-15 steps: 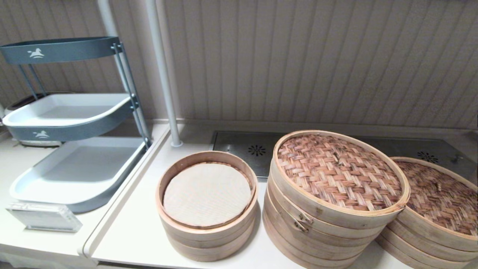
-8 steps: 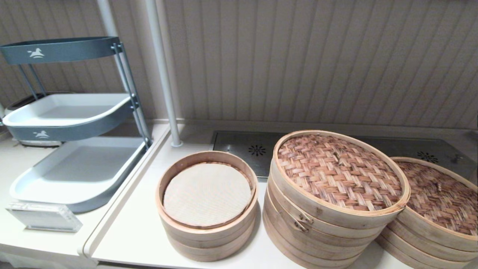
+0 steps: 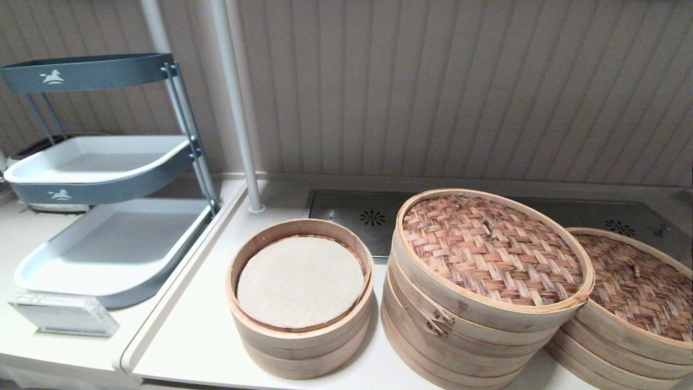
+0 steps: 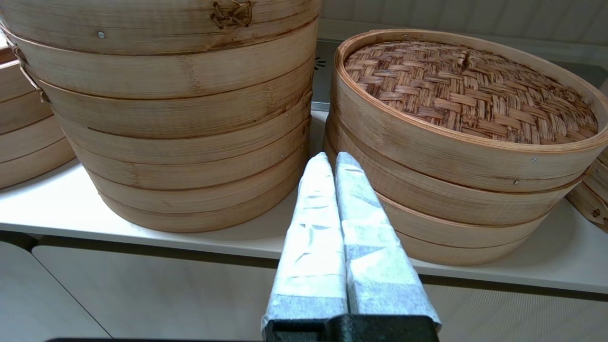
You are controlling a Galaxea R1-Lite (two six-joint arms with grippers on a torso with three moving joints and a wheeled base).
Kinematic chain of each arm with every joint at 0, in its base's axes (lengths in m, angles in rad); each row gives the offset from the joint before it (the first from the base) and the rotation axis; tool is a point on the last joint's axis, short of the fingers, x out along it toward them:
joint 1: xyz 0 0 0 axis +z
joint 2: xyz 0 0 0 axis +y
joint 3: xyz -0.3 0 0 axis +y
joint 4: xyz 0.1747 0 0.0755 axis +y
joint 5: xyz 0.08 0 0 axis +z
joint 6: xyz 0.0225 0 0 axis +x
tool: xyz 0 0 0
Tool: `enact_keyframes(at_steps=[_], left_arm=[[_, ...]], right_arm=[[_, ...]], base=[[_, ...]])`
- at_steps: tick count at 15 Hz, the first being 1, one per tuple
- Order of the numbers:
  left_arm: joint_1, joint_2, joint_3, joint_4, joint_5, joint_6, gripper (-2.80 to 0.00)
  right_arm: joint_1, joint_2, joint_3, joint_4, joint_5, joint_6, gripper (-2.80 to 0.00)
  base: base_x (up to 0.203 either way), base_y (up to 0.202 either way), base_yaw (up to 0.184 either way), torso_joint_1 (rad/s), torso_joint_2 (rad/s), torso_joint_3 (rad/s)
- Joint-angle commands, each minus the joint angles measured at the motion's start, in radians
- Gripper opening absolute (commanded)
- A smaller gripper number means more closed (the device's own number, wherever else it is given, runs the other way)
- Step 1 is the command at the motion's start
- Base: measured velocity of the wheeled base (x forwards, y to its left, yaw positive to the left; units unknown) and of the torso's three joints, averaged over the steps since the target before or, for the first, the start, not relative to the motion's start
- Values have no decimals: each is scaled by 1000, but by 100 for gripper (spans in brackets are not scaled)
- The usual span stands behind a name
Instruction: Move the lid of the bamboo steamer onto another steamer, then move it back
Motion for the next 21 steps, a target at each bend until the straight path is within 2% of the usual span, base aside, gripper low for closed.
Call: enact_keyframes(at_steps=[1,21], left_arm=[[0,-2,25,-1,-1,0,-280],[1,-2,25,-1,0,0,-280]], right_arm=[[0,1,25,0,1,-1,-280],[0,3,25,0,1,0,-280]], base=[[0,0,0,0,0,0],[0,0,0,0,0,0]])
